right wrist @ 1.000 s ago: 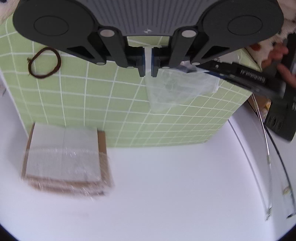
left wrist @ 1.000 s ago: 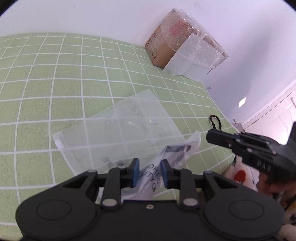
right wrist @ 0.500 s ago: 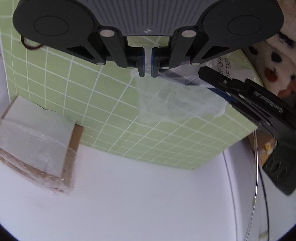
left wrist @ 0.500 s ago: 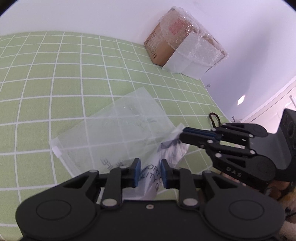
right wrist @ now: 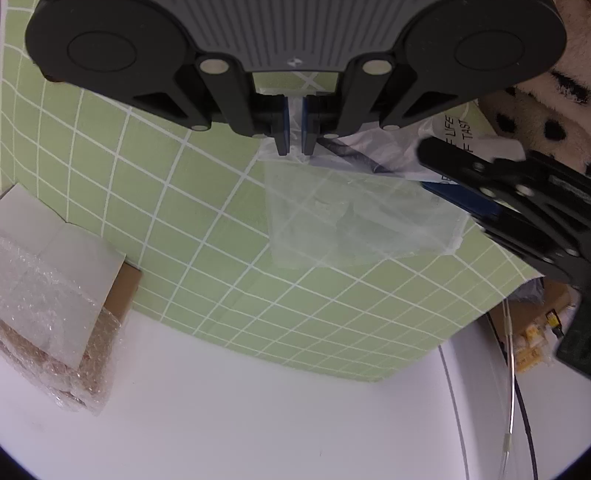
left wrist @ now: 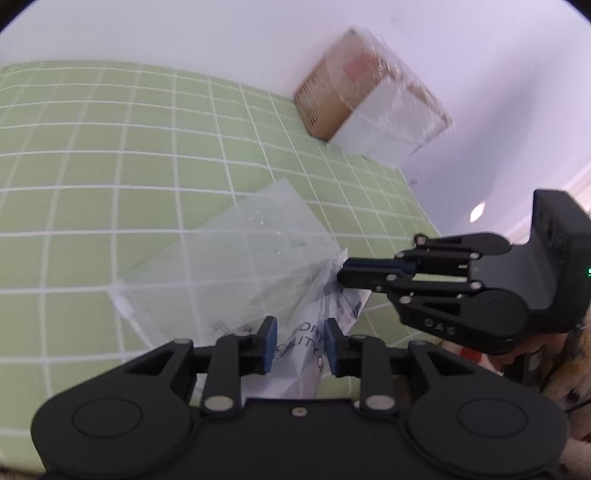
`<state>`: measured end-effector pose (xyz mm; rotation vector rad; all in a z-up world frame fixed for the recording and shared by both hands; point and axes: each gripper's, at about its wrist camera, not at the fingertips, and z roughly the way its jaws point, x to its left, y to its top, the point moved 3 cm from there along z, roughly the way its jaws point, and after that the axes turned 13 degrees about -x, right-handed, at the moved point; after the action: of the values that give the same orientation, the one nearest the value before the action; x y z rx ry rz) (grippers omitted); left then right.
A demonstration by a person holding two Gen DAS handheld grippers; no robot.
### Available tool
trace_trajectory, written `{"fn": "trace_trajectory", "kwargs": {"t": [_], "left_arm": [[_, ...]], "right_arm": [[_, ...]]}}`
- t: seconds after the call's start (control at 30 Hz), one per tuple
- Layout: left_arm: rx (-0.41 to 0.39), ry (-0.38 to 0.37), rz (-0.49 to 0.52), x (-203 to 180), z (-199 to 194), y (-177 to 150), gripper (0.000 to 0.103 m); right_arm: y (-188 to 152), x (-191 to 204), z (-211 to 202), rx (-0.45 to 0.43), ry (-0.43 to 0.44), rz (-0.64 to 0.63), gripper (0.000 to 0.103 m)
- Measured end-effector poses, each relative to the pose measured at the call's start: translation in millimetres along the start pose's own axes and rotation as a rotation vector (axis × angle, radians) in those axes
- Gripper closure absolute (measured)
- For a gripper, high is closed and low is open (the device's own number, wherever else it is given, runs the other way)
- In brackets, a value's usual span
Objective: Fold shopping bag
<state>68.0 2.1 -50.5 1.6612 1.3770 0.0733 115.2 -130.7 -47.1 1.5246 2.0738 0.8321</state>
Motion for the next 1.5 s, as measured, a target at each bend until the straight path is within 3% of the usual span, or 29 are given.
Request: {"fn": "trace_trajectory", "kwargs": {"t": [0.07, 0.2, 0.3, 0.4, 0.6, 0.8, 0.93, 1.13, 1.2, 1.3, 1.43, 1.5], "left_arm": [[-0.07, 0.003, 0.094, -11.6, -17.8, 0.1, 0.065], [-0.207, -0.043, 0.377, -56.2, -39.0, -18.2, 0.057], [-0.187, -0.067, 0.425, -70.0, -21.3, -34.7, 0.058], [-0.198, 0.021, 0.368, -60.1, -3.5, -39.7, 0.066], [-0.245, 0.056, 0.16, -32.0, -0.1, -30.5, 0.074], [-0.23, 0.115, 0.113, -22.5, 4.2, -23.4, 0.08], [-0.198, 0.147, 0.11, -15.2, 10.6, -19.8, 0.093], [-0.131, 0.131, 0.081, -6.4, 17.9, -15.2, 0.093], [-0.12, 0.141, 0.081, -7.2, 19.3, -15.3, 0.094], [-0.106, 0.149, 0.09, -8.9, 20.5, -15.8, 0.094], [-0.088, 0.134, 0.033, -1.5, 20.6, -13.8, 0.094], [-0.073, 0.124, 0.01, 2.3, 21.6, -11.7, 0.094]], "right_arm": [[1.1, 0.4, 1.7, 0.009, -0.02, 0.028, 0.095], [2.6, -2.0, 3.4, 0.022, -0.032, 0.078, 0.095], [1.3, -1.9, 2.4, 0.019, -0.034, 0.081, 0.095], [0.2, 0.1, 1.4, 0.016, -0.045, 0.076, 0.095], [-0.8, 0.9, 0.3, 0.015, -0.071, 0.117, 0.095], [-0.8, -0.1, -2.3, 0.031, -0.082, 0.166, 0.095], [-1.1, -2.0, -3.0, 0.044, -0.08, 0.198, 0.095], [-7.9, -5.0, -8.7, 0.021, -0.076, 0.265, 0.095], [-14.1, -8.6, -13.9, -0.024, -0.075, 0.325, 0.095], [-25.1, -19.3, -27.1, -0.097, -0.084, 0.518, 0.092], [-44.8, -27.7, -46.6, -0.163, -0.102, 0.725, 0.066], [-56.5, -27.4, -52.9, -0.17, -0.116, 0.777, 0.064]]}}
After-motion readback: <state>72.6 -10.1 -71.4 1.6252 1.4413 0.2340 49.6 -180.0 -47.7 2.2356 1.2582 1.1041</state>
